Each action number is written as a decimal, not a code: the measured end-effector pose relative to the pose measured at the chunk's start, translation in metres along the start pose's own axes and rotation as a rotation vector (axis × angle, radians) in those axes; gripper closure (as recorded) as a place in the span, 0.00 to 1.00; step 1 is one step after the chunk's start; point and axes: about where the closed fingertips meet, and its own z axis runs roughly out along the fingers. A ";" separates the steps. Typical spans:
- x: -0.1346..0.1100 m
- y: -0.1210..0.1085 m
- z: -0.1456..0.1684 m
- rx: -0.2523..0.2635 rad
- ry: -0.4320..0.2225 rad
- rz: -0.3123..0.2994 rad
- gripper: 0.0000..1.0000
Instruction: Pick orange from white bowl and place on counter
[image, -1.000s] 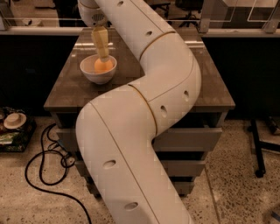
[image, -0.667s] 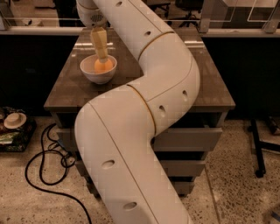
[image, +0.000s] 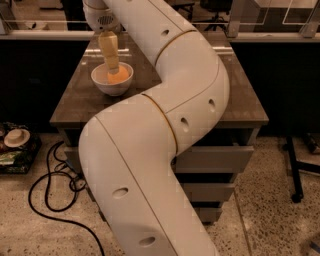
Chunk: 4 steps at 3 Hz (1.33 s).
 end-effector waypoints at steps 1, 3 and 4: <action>-0.002 0.006 0.000 -0.019 -0.011 0.019 0.00; 0.000 0.021 0.009 -0.072 -0.059 0.055 0.00; 0.001 0.026 0.012 -0.089 -0.071 0.071 0.00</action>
Offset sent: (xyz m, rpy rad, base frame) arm -0.0363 -0.0190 -0.0067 -0.0083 0.1533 -0.0340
